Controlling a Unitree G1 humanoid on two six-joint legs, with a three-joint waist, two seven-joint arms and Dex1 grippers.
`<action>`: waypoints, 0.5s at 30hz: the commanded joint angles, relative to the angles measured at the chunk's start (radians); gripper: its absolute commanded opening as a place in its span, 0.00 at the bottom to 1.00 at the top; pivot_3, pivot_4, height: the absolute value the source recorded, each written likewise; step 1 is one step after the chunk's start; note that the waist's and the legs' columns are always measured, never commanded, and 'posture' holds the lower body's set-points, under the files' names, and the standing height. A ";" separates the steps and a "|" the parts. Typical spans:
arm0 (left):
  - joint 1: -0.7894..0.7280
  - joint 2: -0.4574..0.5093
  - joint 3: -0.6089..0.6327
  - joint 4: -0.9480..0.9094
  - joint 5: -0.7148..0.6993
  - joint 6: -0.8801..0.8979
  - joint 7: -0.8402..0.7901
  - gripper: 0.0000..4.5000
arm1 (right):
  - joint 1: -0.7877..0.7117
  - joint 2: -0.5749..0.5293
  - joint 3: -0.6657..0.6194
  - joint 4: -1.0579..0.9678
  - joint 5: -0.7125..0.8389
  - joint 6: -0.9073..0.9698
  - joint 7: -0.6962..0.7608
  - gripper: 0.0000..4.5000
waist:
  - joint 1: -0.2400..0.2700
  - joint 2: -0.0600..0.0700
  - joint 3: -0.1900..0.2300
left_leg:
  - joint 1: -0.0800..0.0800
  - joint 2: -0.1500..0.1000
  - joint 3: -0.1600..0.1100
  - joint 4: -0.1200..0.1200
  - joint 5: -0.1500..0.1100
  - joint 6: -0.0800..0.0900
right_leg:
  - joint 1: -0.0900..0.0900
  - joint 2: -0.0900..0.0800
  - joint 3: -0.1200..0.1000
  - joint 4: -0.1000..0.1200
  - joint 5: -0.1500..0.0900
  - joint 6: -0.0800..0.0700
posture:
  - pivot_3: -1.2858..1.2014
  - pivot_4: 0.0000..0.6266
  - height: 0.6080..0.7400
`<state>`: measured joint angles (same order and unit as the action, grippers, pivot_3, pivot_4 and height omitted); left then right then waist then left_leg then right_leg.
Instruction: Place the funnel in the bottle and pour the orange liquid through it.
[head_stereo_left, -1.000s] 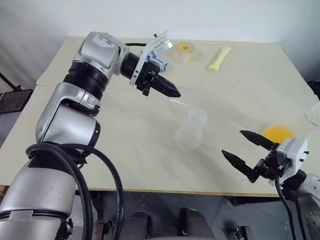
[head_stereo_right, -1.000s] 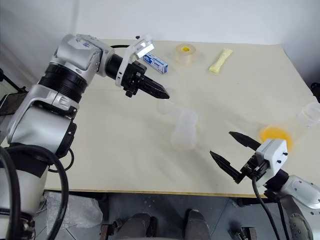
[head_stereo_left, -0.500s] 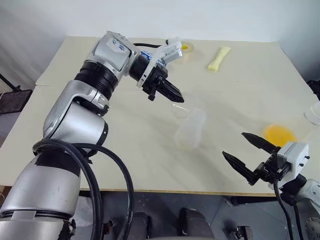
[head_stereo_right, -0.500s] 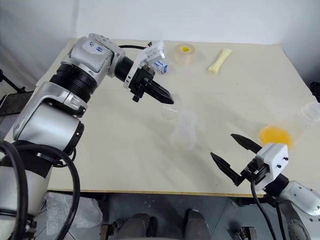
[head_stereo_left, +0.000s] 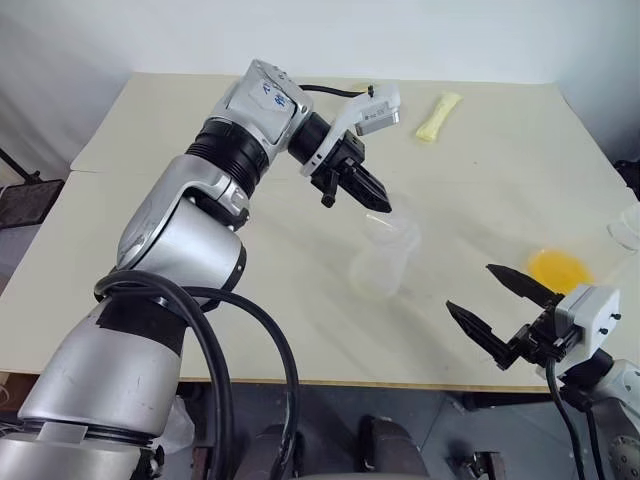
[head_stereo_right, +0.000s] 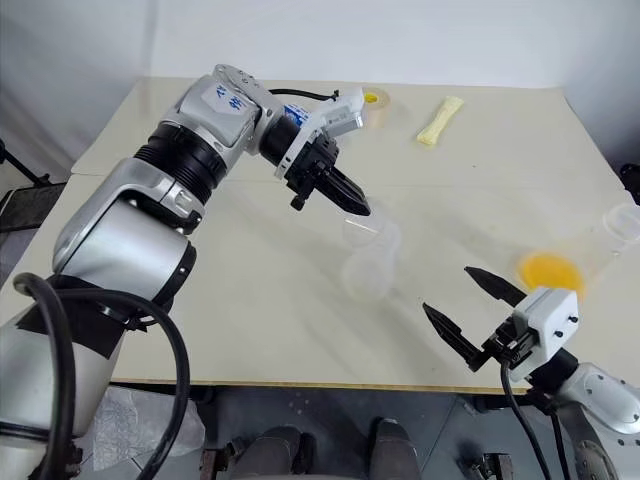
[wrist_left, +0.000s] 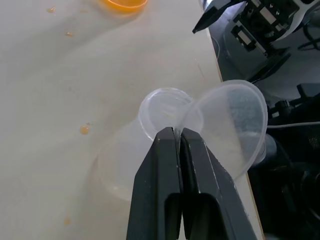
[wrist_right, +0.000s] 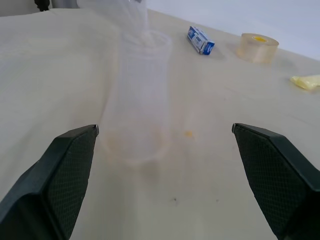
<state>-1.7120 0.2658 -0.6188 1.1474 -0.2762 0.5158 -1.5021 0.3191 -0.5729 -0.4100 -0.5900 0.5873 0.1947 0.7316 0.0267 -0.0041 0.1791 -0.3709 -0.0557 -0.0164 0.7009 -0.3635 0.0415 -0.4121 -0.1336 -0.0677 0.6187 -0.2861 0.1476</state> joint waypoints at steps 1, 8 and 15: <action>-0.049 -0.020 0.006 0.021 0.020 -0.024 -0.112 0.01 | 0.010 0.011 -0.020 -0.041 0.001 -0.030 -0.009 1.00 | 0.001 0.000 0.000 | 0.000 0.000 0.000 0.000 0.000 0.000 | 0.000 0.000 0.000 0.000 0.000 0.000 | 0.52 0.24 1.00; -0.057 -0.037 0.029 0.041 0.034 -0.041 -0.112 0.29 | 0.025 0.020 -0.025 -0.050 -0.005 -0.037 -0.013 1.00 | 0.000 0.000 0.000 | 0.000 0.000 0.000 0.000 0.000 0.001 | 0.000 0.000 0.000 0.000 0.000 0.000 | 0.52 0.24 1.00; -0.064 -0.034 0.063 0.034 0.029 -0.048 -0.112 0.78 | 0.046 0.019 -0.036 -0.056 -0.003 -0.051 -0.012 1.00 | 0.000 0.000 0.000 | 0.000 0.000 0.000 0.000 0.000 0.001 | 0.000 0.000 0.000 0.000 0.000 0.000 | 0.52 0.24 1.00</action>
<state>-1.7243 0.2342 -0.5837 1.1953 -0.2409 0.4794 -1.5022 0.3630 -0.5568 -0.4103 -0.6061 0.5771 0.1714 0.7253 0.0267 -0.0041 0.1792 -0.3709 -0.0557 -0.0164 0.7009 -0.3637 0.0422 -0.4122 -0.1337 -0.0676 0.6188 -0.2860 0.1476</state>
